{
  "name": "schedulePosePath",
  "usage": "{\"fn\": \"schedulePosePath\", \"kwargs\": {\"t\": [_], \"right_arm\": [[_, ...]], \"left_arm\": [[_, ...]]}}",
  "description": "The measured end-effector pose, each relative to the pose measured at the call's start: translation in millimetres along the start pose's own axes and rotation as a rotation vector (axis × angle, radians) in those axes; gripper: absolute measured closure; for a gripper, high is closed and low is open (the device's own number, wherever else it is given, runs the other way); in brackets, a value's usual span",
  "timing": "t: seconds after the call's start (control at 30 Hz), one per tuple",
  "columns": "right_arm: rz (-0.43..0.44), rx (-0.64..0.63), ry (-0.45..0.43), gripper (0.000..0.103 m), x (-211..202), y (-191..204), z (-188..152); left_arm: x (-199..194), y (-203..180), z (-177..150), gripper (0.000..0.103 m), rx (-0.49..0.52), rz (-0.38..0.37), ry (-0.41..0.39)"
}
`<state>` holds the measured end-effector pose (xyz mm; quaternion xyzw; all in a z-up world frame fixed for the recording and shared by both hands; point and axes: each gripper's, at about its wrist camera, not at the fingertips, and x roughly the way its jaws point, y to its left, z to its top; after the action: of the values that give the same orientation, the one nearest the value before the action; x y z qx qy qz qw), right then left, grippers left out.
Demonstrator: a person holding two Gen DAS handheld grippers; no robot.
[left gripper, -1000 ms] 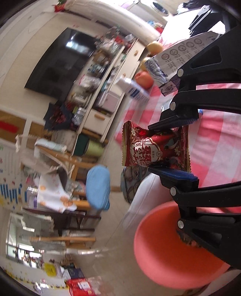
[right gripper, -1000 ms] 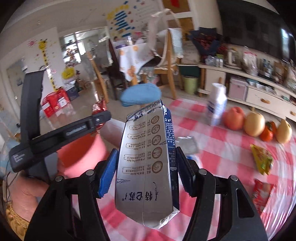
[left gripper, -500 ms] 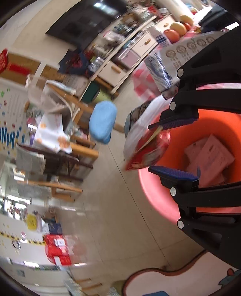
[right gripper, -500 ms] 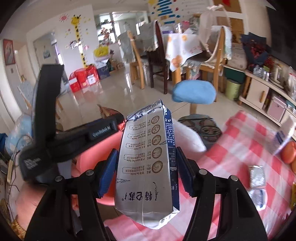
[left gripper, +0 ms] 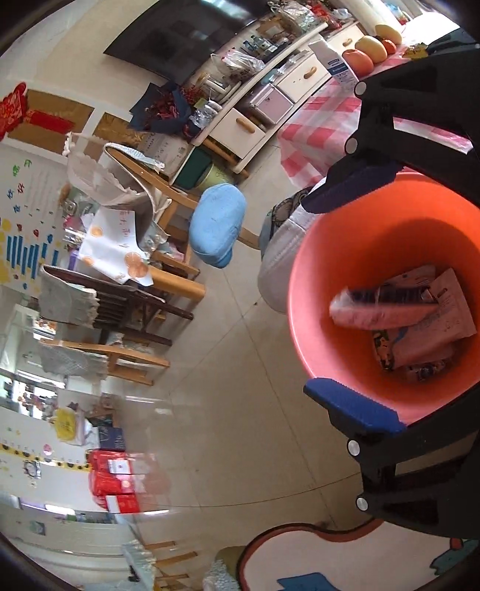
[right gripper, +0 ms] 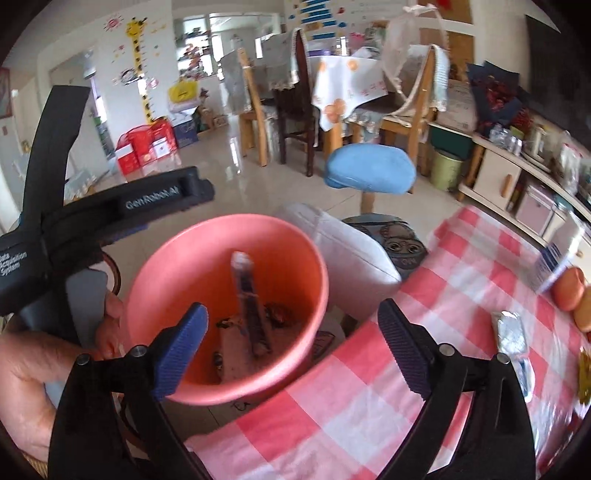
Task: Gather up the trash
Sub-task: 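Move both tools back toward the table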
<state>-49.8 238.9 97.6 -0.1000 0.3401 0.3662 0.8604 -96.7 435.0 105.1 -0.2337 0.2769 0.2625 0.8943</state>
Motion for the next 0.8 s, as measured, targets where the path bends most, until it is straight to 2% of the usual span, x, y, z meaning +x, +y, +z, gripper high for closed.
{"fn": "schedulePosePath", "kwargs": {"t": [0.07, 0.23, 0.5, 0.6, 0.8], "right_arm": [[-0.023, 0.004, -0.005, 0.009, -8, -8, -6], [-0.061, 0.03, -0.01, 0.008, -25, -30, -20], [-0.12, 0.098, -0.022, 0.006, -53, -65, -38], [-0.136, 0.116, -0.024, 0.004, -62, -77, -44], [-0.179, 0.12, -0.047, 0.004, -82, -92, -54]], "left_arm": [[-5, -6, 0, 0.008, -0.006, -0.005, -0.013], [-15, -21, 0, 0.007, -0.004, -0.039, -0.035], [-34, -58, -9, 0.007, 0.106, -0.059, -0.115], [-49, -74, -17, 0.007, 0.139, -0.069, -0.2], [-59, -102, -25, 0.007, 0.194, -0.133, -0.234]]}}
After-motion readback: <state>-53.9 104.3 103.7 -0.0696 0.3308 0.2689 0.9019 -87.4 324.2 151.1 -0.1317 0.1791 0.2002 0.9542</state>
